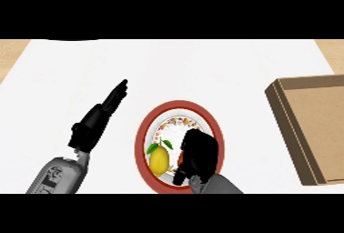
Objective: Pick the squash from the plate and place it in the cardboard box
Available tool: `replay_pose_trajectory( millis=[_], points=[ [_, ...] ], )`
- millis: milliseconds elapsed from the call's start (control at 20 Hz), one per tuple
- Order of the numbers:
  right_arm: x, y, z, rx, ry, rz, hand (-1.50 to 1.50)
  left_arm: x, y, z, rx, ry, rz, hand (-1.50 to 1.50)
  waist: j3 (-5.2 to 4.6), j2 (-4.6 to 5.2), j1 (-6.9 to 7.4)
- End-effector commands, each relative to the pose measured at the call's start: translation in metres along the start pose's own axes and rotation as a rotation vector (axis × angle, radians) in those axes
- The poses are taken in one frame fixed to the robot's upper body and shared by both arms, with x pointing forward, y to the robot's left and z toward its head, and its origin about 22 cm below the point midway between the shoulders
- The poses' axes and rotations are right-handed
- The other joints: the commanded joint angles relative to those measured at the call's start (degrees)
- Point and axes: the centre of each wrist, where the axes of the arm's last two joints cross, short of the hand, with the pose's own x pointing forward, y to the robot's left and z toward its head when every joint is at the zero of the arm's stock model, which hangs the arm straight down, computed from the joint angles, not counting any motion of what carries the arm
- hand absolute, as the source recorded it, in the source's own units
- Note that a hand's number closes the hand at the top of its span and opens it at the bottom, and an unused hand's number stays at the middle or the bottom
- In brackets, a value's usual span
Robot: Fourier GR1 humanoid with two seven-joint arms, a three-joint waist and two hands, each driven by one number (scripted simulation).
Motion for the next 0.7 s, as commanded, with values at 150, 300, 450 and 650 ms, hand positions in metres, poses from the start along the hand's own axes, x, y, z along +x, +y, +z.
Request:
replay_pose_trajectory(
  millis=[150, 300, 450, 650],
  points=[
    [-0.109, -0.009, 0.010, 0.015, -0.323, 0.221, 1.50, -0.004, 0.004, 0.007, 0.027, 0.022, -0.013, 0.00, 0.15, -0.07, -2.59],
    [-0.136, -0.015, 0.022, 0.016, -0.537, 0.271, 1.50, -0.002, 0.011, 0.004, 0.052, 0.029, 0.009, 0.00, 0.31, -0.38, -3.54],
    [-0.174, -0.054, 0.019, -0.119, -0.645, 0.308, 1.50, 0.000, 0.015, 0.006, 0.077, 0.016, 0.008, 0.00, 0.25, -0.59, -4.79],
    [-0.210, -0.101, 0.025, -0.213, -0.723, 0.263, 1.50, -0.007, 0.020, 0.014, 0.082, 0.045, 0.015, 0.00, 0.25, -0.35, -5.71]
  ],
)
